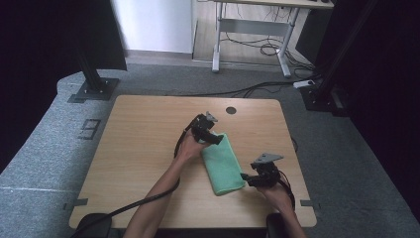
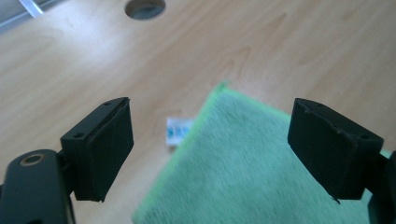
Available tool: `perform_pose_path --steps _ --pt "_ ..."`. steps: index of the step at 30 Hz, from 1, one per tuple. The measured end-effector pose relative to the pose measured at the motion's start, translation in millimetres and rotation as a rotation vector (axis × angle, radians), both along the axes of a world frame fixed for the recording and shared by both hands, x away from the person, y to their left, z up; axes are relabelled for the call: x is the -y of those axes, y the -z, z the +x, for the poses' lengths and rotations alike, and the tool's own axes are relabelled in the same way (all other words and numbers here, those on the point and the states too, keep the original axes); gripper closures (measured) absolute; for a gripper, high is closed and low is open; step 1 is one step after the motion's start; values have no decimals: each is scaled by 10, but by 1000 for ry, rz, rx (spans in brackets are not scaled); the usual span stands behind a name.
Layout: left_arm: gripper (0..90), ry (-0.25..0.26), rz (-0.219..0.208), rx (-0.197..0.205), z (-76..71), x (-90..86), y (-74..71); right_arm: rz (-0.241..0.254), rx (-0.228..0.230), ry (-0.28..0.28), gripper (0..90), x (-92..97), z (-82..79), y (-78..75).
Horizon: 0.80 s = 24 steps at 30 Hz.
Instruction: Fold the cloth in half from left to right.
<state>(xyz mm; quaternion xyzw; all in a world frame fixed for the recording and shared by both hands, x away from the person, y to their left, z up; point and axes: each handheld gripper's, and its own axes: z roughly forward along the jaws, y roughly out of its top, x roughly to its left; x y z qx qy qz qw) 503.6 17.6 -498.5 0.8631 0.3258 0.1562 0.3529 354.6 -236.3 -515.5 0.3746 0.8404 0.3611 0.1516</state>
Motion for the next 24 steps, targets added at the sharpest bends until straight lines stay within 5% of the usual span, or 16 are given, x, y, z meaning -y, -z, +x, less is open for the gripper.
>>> perform_pose_path --steps 12,24 --pt "113 15 18 -3 -388 -369 164 -56 -36 -12 303 12 20 255" --pt "101 -7 7 -27 -790 -842 253 -22 -31 -34 292 -69 2 300"
